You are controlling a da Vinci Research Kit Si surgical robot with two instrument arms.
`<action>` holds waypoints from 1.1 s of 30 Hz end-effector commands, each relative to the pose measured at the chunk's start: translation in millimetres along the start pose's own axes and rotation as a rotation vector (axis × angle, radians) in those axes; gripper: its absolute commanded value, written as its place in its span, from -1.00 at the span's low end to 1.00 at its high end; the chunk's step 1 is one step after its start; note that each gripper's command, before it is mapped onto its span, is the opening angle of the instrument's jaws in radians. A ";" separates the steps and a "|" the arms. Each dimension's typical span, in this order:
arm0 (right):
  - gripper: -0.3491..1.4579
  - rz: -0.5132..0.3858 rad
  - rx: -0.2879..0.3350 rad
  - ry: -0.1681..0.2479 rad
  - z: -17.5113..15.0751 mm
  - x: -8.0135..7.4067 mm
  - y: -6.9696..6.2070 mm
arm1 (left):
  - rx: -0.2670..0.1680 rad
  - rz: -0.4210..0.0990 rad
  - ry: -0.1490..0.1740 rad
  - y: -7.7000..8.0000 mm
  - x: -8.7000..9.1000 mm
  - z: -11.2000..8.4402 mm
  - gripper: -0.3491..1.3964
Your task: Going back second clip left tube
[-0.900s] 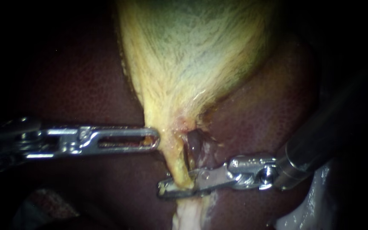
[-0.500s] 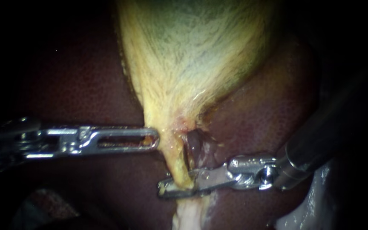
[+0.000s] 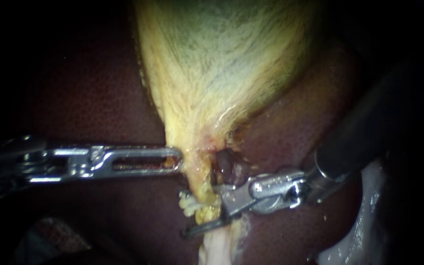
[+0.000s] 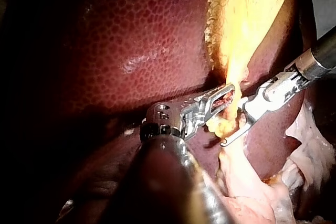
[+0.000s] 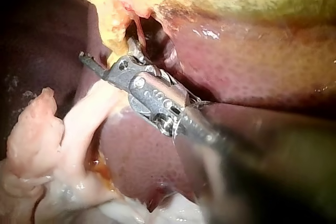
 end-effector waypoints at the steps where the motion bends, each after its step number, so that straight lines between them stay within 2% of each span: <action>1: 0.05 -0.011 0.003 -0.003 -0.2 0.0 0.1 | 0.000 0.000 0.000 0.0 0.0 0.0 -1.00; 6: 0.05 -0.065 0.004 -0.006 -1.1 -0.4 0.2 | 0.000 0.000 0.000 0.0 0.0 0.0 -1.00; 10: 0.05 -0.073 0.008 -0.006 -1.7 -0.8 0.2 | 0.000 0.000 0.000 0.0 0.0 -0.1 -1.00; 18: 0.05 -0.066 -0.017 -0.009 -4.8 -1.5 -1.3 | 0.001 0.001 0.001 0.1 0.0 -0.3 -1.00; 22: 0.05 -0.057 -0.042 -0.009 -7.9 -1.0 -1.5 | 0.002 0.001 0.001 0.2 0.0 -0.3 -1.00; 33: 0.05 -0.037 -0.099 -0.012 -16.2 1.2 -1.0 | 0.002 0.001 0.001 0.4 0.0 -0.2 -1.00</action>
